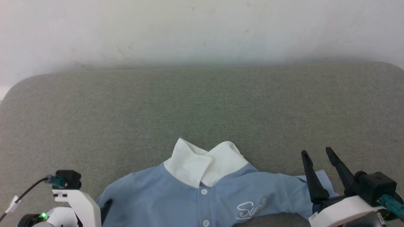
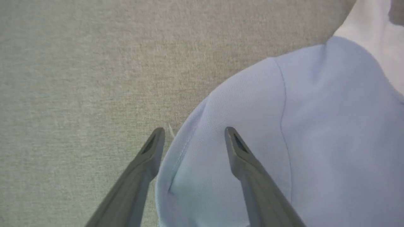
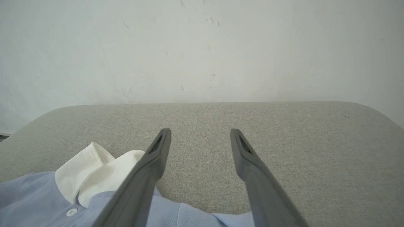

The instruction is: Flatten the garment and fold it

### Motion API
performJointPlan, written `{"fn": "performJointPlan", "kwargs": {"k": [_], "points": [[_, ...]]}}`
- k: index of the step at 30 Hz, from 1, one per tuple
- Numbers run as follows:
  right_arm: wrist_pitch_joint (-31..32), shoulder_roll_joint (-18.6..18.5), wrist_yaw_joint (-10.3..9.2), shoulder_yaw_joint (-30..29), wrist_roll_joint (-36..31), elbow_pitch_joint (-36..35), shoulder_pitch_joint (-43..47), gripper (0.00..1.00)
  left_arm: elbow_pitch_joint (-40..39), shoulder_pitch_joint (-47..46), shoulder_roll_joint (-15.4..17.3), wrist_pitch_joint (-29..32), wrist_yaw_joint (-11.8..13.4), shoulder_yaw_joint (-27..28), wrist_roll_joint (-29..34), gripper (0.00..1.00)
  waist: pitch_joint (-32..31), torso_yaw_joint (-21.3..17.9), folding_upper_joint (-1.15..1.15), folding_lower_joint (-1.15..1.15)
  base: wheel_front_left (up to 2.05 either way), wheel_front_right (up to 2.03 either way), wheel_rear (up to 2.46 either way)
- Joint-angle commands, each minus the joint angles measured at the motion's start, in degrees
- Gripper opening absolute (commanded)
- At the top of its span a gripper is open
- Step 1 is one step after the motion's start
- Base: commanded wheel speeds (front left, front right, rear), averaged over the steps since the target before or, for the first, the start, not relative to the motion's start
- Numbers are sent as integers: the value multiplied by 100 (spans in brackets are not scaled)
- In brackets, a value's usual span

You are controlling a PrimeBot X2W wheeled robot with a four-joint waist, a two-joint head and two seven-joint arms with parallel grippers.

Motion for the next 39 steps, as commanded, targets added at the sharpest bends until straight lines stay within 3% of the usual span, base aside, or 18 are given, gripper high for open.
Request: {"fn": "performJointPlan", "kwargs": {"k": [1, 8, 10, 11, 16, 21, 25, 29, 39], "points": [[6, 11, 30, 1, -10, -24, -10, 100, 95, -94, 24, 84, -75, -57, -39, 100, 71, -104, -1, 0, 0, 0, 0], [-61, 11, 30, -15, 29, 3, -54, 100, 788, -381, -80, 551, -406, -517, 89, 100, 278, -311, -1, 0, 0, 0, 0], [-81, 11, 30, -14, 30, 20, -71, 100, 957, -421, -189, 673, -506, -650, 76, 40, 306, -337, -1, 0, 0, 0, 0], [-88, 11, 30, -17, 29, 30, -78, 100, 1029, -433, -254, 710, -552, -697, 53, 0, 310, -346, -1, 0, 0, 0, 0], [-82, 11, 30, -77, 10, 46, -97, 100, 1276, -425, -514, 653, -659, -817, 1, 0, 250, -332, -1, 0, 0, 0, 0], [169, 11, 30, -235, 47, 119, -97, 100, 1246, -376, -625, 34, -497, -663, 112, 0, 110, -228, -1, 0, 0, 0, 0], [947, 5, 30, -411, -18, 531, -159, 100, 967, -280, -635, -538, -248, -447, 218, 0, 40, -128, -1, 0, 0, 0, 0], [1739, -251, 30, -473, 18, 928, -382, 100, 522, -167, -610, -907, -2, -276, 298, 0, 43, -32, -1, 0, 0, 0, 0], [3272, -1048, 30, -20, 596, 2085, -1215, 100, -317, -109, -542, -1071, 267, -193, 423, 0, 278, 119, -1, 0, 0, 0, 0]]}}
